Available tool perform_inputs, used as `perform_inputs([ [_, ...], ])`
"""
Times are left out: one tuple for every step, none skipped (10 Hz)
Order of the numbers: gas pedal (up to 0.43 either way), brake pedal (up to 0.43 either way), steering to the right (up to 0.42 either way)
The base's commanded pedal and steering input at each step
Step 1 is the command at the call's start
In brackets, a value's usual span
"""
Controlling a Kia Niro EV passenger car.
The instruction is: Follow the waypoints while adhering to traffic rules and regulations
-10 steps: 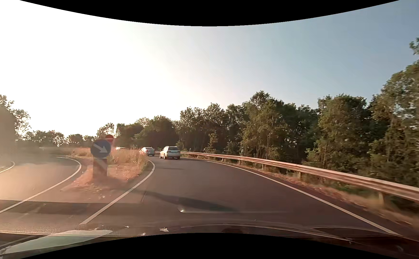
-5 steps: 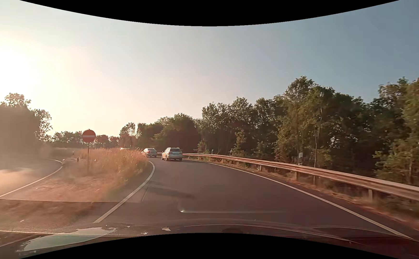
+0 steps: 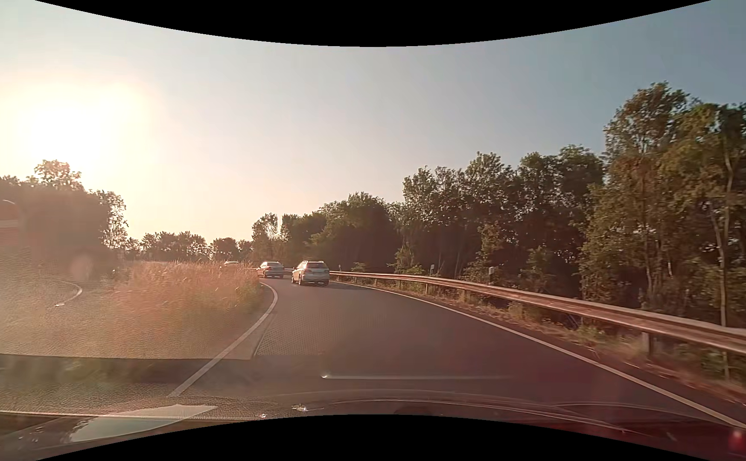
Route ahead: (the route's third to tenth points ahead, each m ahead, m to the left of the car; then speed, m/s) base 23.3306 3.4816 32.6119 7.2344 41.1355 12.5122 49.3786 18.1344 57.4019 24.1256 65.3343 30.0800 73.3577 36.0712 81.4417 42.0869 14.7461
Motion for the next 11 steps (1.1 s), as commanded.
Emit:
perform_inputs([
  [0.22,0.0,-0.083],
  [0.22,0.0,-0.083],
  [0.22,0.0,-0.082],
  [0.22,0.0,-0.082],
  [0.22,0.0,-0.082],
  [0.22,0.0,-0.082],
  [0.22,0.0,-0.082],
  [0.22,0.0,-0.081],
  [0.22,0.0,-0.081],
  [0.209,0.0,-0.081],
  [0.209,0.0,-0.081],
])
